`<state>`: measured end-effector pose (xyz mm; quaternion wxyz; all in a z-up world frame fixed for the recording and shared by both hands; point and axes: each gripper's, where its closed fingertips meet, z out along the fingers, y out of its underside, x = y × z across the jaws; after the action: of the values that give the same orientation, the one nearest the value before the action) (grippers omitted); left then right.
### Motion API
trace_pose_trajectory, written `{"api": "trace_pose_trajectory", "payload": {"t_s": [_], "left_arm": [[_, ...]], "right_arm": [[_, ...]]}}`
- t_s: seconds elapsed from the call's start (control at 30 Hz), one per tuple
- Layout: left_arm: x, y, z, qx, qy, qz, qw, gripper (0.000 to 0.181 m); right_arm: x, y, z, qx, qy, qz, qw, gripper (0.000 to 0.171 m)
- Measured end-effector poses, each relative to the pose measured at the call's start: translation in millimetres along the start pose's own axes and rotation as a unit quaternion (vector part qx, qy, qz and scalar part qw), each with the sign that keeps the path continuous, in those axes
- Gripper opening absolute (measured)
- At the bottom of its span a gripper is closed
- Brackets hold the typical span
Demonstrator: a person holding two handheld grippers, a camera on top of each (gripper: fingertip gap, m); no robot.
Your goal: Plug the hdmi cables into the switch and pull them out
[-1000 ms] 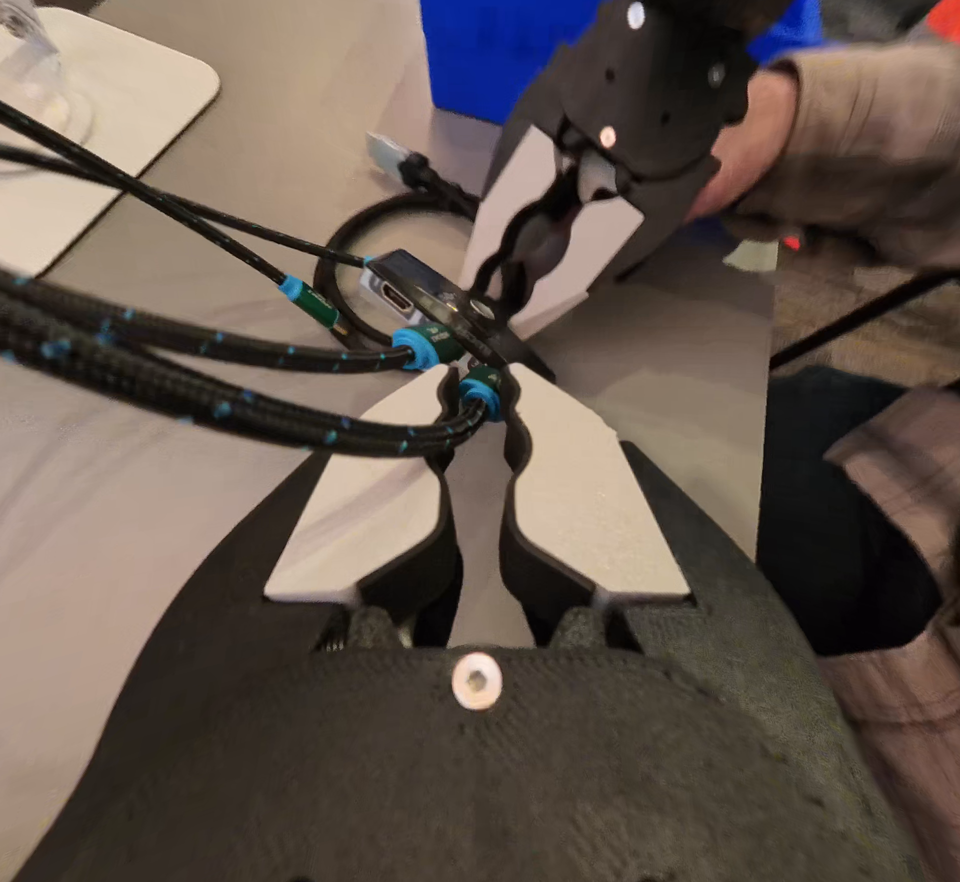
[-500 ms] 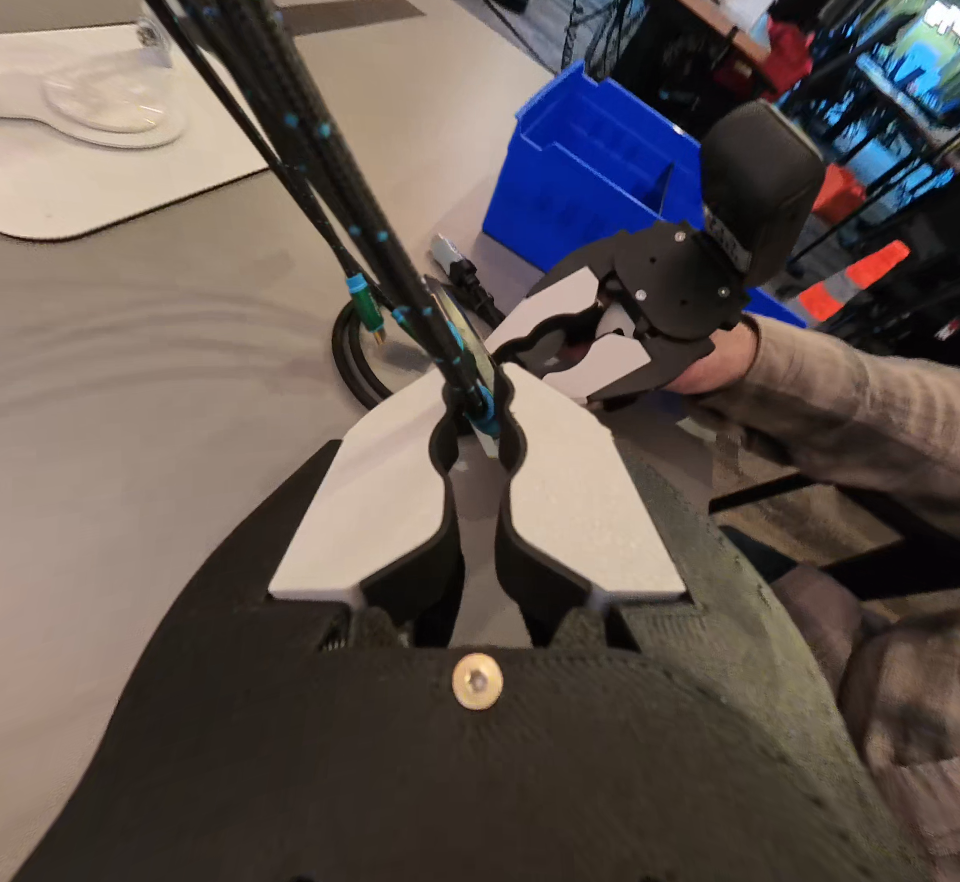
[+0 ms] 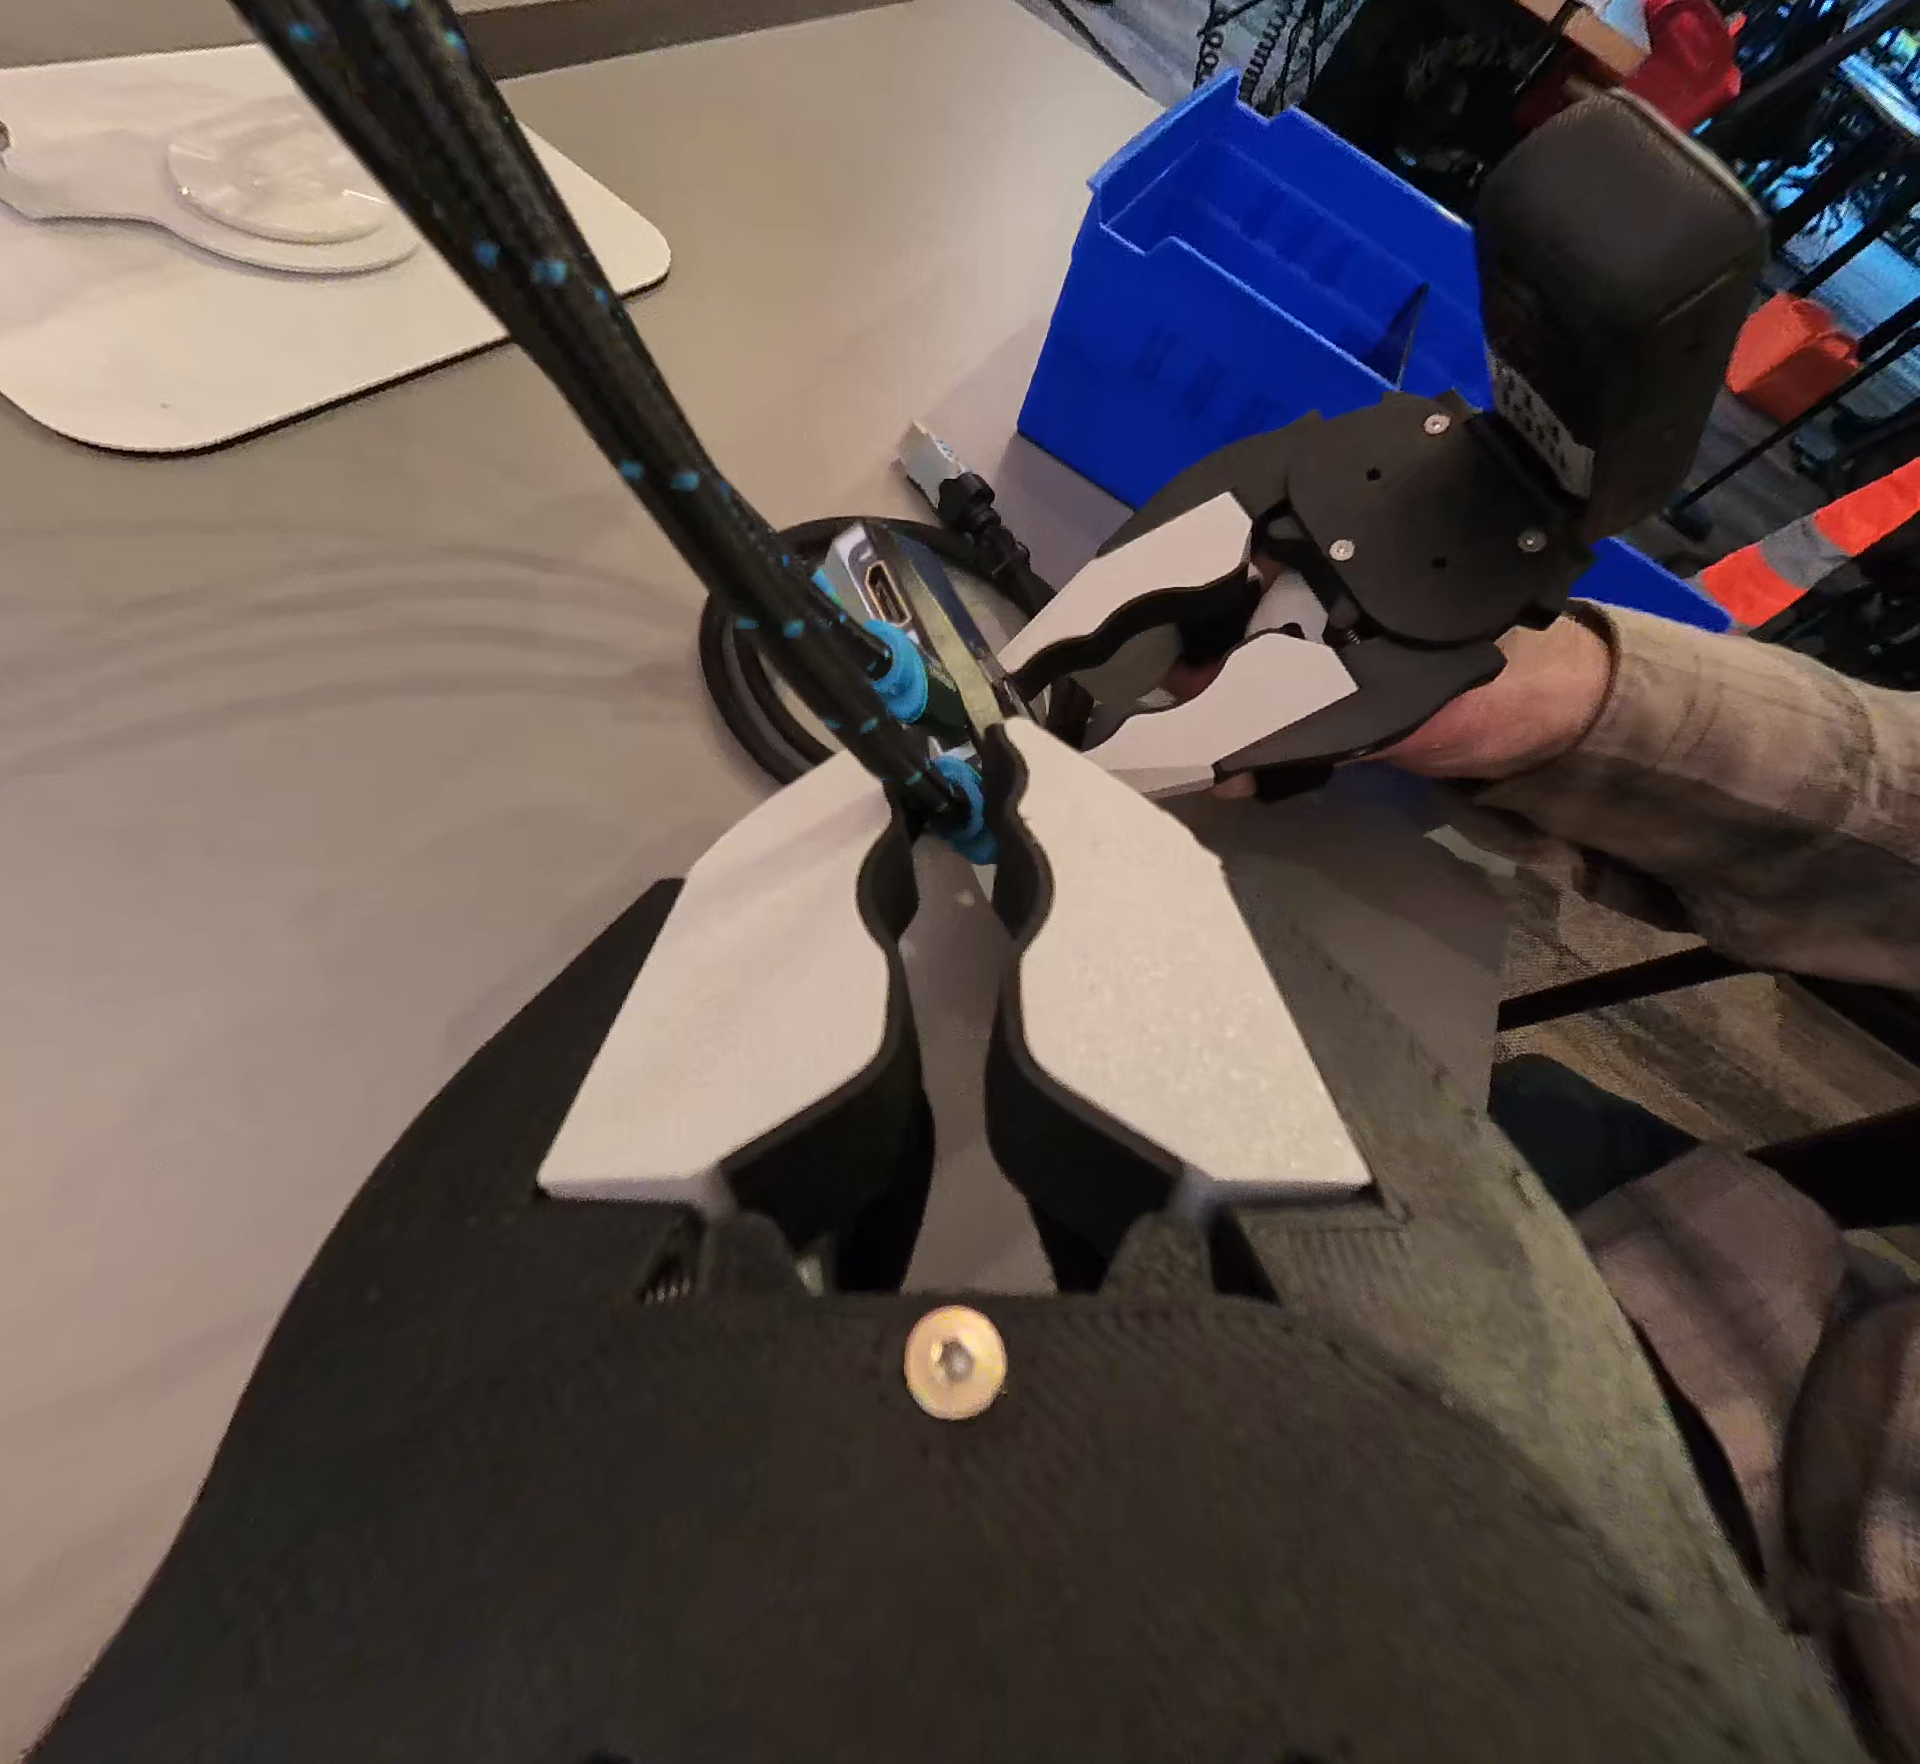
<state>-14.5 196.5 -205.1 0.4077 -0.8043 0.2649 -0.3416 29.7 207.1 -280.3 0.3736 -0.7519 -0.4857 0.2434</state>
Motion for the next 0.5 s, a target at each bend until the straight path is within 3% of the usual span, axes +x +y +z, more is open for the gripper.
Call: {"api": "trace_pose_trajectory", "payload": {"t_s": [0.2, 0.5], "left_arm": [[8, -27, -21, 0.016, 0.018, 0.026, 0.999, 0.012], [35, -61, -57, 0.08, 0.02, 0.084, 0.993, 0.042]], "right_arm": [[-7, -28, -13, 0.031, 0.007, -0.035, 0.999, 0.02], [-16, -68, -44, 0.059, 0.038, -0.07, 0.995, 0.02]]}}
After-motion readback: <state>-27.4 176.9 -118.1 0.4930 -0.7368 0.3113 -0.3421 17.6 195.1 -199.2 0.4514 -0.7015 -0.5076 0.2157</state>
